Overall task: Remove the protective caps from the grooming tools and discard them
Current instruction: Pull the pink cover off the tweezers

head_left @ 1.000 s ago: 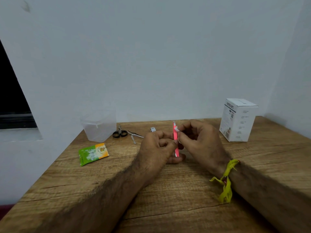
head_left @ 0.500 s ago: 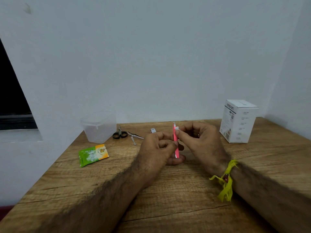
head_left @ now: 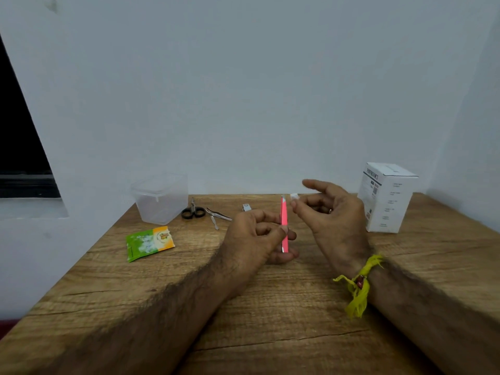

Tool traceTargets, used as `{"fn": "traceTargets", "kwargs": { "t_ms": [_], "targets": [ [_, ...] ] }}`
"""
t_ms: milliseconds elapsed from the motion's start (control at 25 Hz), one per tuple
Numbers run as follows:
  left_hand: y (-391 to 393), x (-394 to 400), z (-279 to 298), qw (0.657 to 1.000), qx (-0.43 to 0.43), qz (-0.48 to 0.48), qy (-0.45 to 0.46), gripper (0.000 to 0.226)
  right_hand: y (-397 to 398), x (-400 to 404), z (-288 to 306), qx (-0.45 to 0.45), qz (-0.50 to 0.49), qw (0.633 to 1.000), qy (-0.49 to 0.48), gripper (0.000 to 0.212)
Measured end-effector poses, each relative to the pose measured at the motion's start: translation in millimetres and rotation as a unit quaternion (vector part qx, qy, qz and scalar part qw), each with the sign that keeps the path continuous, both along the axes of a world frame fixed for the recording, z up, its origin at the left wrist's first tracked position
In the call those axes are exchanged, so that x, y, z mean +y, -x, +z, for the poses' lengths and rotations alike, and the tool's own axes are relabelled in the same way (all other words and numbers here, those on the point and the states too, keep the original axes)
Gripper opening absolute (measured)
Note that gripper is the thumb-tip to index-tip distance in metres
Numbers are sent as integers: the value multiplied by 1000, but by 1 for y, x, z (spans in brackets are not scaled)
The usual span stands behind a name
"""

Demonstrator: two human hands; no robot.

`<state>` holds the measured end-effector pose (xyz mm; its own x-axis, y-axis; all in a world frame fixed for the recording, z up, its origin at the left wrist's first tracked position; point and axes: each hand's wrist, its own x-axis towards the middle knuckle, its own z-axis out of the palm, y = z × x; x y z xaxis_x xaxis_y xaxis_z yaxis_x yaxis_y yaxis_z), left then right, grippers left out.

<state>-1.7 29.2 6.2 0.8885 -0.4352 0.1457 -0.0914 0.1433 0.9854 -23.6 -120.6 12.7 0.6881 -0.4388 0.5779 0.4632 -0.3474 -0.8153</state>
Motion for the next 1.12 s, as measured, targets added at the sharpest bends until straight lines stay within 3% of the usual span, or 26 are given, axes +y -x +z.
{"fn": "traceTargets", "kwargs": {
  "t_ms": [200, 440, 840, 1120],
  "targets": [
    [2, -1, 0, 1000, -4, -10, -5, 13, -1, 7, -3, -26, -57, 997, 54, 5],
    [1, -1, -1, 1000, -7, -20, -5, 13, -7, 8, -4, -91, -110, 982, 122, 21],
    [2, 1, 1, 1000, -8, -24, -11, 13, -9, 1, -13, -97, -106, 950, 278, 8],
    [2, 1, -1, 1000, -9, -23, -17, 15, -11, 1, -13, -97, -110, 943, 298, 8]
  ]
}}
